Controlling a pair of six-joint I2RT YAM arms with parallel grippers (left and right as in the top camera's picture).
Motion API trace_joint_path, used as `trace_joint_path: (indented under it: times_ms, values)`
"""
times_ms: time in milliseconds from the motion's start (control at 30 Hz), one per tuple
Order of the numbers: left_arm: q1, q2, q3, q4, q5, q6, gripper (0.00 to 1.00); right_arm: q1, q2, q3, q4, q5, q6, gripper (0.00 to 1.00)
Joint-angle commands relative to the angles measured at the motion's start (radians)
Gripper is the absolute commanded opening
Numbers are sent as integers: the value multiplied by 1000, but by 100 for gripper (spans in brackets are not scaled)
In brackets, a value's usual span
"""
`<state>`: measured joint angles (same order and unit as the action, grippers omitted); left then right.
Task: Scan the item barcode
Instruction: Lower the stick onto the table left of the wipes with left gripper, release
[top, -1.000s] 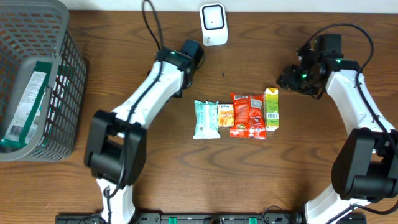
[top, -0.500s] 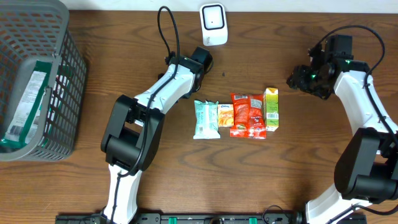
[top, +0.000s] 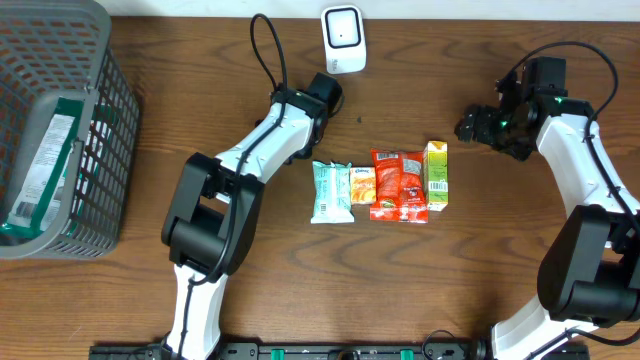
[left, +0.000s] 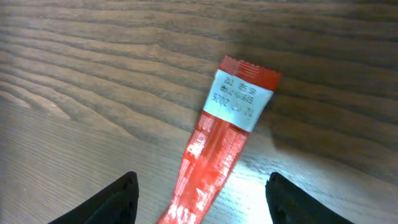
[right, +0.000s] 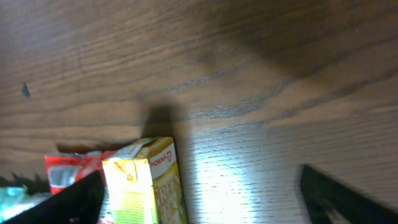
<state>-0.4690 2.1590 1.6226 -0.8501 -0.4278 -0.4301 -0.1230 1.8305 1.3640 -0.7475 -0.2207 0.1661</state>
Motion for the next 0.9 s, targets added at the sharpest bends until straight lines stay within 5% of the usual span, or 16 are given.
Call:
trace_joint_path:
  times_ms: [0, 267, 600, 867]
  values:
    - [32, -138, 26, -7, 89, -6, 67, -3, -28, -6, -2, 7, -7, 99]
    - [167, -403, 26, -64, 313, -5, 60, -3, -28, -6, -5, 6, -7, 99]
    - [472, -706, 72, -37, 196, 10, 61, -3, -28, -6, -5, 6, -6, 99]
    - [777, -711, 72, 15, 116, 134, 72, -3, -28, -6, -5, 6, -7, 99]
